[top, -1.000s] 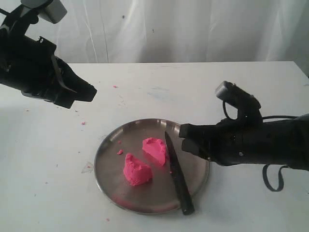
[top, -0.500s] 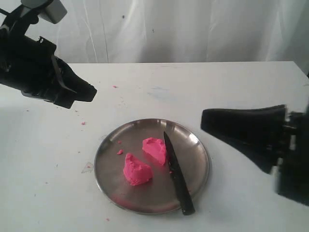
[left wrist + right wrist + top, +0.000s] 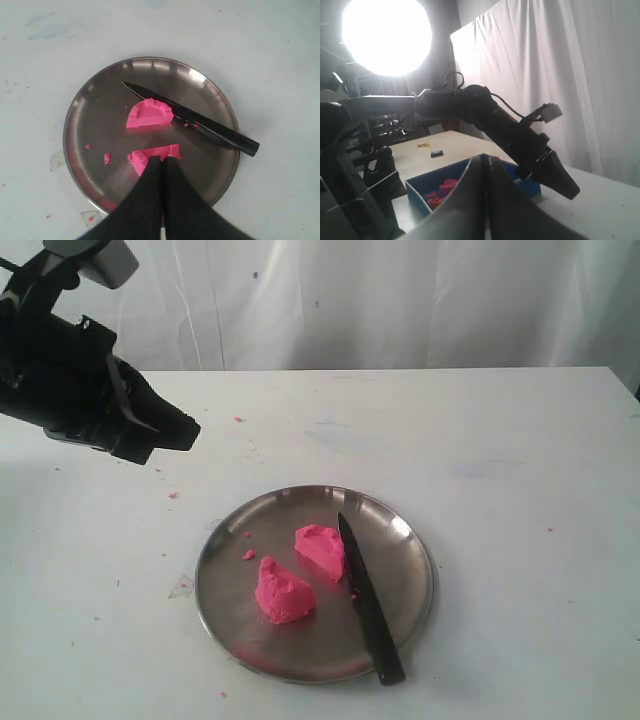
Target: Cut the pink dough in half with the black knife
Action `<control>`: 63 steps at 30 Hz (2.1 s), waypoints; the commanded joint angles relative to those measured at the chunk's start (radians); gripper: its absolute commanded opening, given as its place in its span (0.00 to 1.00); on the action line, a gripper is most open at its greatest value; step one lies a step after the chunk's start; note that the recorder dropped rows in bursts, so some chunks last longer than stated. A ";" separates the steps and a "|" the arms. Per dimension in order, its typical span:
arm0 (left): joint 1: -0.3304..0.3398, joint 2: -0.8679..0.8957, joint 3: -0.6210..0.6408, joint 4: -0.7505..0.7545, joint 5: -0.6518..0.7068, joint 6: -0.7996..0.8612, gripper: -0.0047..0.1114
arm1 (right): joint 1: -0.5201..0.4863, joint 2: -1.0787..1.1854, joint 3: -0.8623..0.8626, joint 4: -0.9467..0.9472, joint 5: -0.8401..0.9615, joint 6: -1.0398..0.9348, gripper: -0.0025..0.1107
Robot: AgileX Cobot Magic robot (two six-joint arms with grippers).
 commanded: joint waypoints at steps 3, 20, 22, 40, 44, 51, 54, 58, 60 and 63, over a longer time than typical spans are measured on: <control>-0.003 -0.010 0.006 -0.007 0.010 -0.005 0.04 | -0.006 -0.059 0.007 -0.001 -0.089 0.052 0.02; -0.003 -0.010 0.006 -0.007 0.010 -0.005 0.04 | -0.075 -0.056 0.141 -1.083 -0.365 1.174 0.02; -0.003 -0.010 0.006 -0.007 0.010 -0.005 0.04 | -0.089 -0.069 0.170 -1.240 -0.381 1.340 0.02; -0.003 -0.010 0.006 -0.007 0.010 -0.005 0.04 | -0.107 -0.174 0.483 -1.351 -0.400 1.176 0.02; -0.003 -0.010 0.006 -0.007 0.010 -0.005 0.04 | -0.107 -0.174 0.483 -1.351 -0.400 1.176 0.02; -0.003 -0.010 0.006 -0.007 0.010 -0.005 0.04 | -0.107 -0.174 0.483 -1.351 -0.400 1.176 0.02; -0.003 -0.016 0.027 0.002 -0.004 -0.004 0.04 | -0.107 -0.174 0.483 -1.351 -0.400 1.176 0.02; -0.003 -0.120 0.105 0.009 -0.032 -0.003 0.04 | -0.107 -0.174 0.483 -1.349 -0.400 1.176 0.02; -0.003 -0.227 0.164 0.009 -0.042 -0.003 0.04 | -0.107 -0.174 0.483 -1.349 -0.400 1.176 0.02; -0.003 -0.483 0.286 0.009 -0.042 -0.003 0.04 | -0.107 -0.174 0.483 -1.349 -0.400 1.176 0.02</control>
